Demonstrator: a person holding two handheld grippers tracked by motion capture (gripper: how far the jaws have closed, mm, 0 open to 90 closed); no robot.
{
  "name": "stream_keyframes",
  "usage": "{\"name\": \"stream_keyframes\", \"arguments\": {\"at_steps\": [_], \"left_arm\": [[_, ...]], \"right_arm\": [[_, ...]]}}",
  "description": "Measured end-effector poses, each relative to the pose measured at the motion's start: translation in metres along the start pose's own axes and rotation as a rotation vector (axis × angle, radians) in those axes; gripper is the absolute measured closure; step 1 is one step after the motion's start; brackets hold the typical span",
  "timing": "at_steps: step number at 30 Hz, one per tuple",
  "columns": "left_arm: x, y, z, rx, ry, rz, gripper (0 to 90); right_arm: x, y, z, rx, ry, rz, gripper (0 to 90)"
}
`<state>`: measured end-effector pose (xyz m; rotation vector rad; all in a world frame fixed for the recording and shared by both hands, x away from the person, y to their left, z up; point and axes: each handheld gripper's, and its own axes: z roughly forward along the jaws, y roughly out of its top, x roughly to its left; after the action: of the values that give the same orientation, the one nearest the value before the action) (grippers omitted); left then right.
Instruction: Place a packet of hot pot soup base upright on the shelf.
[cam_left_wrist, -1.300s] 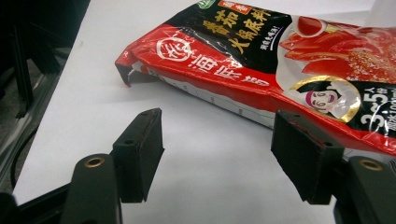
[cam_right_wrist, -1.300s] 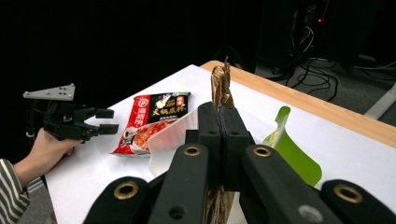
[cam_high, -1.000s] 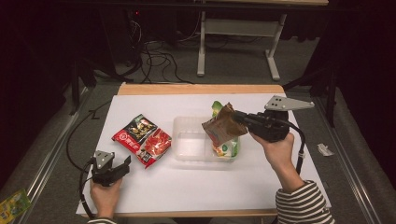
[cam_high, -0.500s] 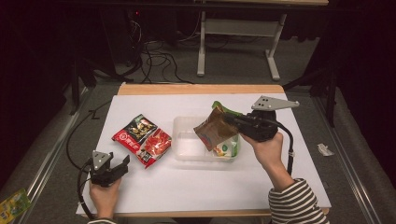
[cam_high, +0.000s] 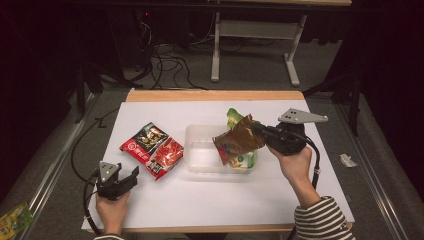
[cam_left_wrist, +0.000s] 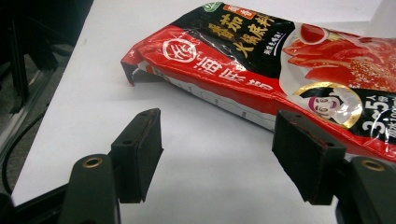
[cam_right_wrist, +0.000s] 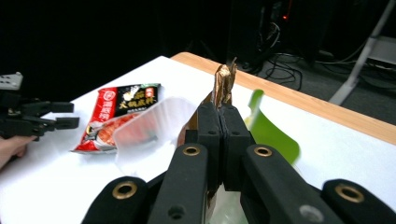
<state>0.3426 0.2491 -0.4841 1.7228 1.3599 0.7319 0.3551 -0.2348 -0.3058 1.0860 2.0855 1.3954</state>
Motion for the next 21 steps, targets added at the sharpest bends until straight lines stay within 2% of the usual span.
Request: {"name": "stream_keyframes", "arguments": {"at_steps": [8,9,21], "left_arm": [[-0.001,0.0,0.0,0.007,0.001,0.008,33.7],[-0.001,0.0,0.001,0.007,0.002,0.009,33.7],[-0.001,0.0,0.0,0.005,0.001,0.008,33.7]], "right_arm": [[-0.001,-0.011,-0.008,0.012,-0.05,-0.027,89.2],[0.0,-0.012,-0.009,0.017,-0.053,-0.018,88.9],[0.005,-0.014,0.0,0.04,-0.053,-0.05,85.2]]}}
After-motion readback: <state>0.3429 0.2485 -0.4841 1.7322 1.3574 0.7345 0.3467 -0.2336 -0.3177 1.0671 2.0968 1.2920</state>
